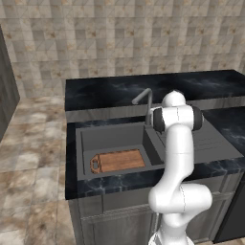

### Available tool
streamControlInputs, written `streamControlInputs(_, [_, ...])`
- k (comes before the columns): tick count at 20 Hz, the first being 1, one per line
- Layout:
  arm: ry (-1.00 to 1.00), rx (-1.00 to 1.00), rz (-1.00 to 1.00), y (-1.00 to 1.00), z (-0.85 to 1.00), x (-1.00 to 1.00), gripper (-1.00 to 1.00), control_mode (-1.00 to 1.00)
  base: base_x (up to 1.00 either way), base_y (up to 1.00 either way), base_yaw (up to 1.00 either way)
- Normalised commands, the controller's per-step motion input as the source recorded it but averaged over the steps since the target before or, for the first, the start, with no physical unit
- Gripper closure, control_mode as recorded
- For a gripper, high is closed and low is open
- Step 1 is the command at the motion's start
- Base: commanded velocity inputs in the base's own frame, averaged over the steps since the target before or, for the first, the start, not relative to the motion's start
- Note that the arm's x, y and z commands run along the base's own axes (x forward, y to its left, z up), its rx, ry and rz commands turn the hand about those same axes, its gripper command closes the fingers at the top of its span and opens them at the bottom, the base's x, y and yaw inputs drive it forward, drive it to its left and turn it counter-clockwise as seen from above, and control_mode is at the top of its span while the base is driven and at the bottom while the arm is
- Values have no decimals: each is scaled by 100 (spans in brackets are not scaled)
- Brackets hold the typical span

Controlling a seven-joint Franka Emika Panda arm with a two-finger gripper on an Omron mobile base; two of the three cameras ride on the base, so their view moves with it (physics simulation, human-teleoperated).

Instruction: Turn on the sink faucet with hot water and rinse the cutting board for ten seconds, then turn off the faucet. Push the cutting board to reach the water if necessary.

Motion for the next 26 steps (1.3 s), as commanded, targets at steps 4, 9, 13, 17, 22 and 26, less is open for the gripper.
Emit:
streamControlInputs(4, [0, 0, 0, -21, 0, 0, -100, -100, 0, 0, 0])
streamControlInputs(9, [0, 0, 0, -25, 0, 0, -100, -100, 0, 0, 0])
streamControlInputs(13, [0, 0, 0, -26, 0, 0, -100, -100, 0, 0, 0])
streamControlInputs(17, [0, 0, 0, -32, 0, -4, -100, -100, 0, 0, 0])
streamControlInputs(22, [0, 0, 0, -45, 0, -10, -100, -100, 0, 0, 0])
streamControlInputs(26, [0, 0, 0, -39, 0, -28, -100, -100, 0, 0, 0])
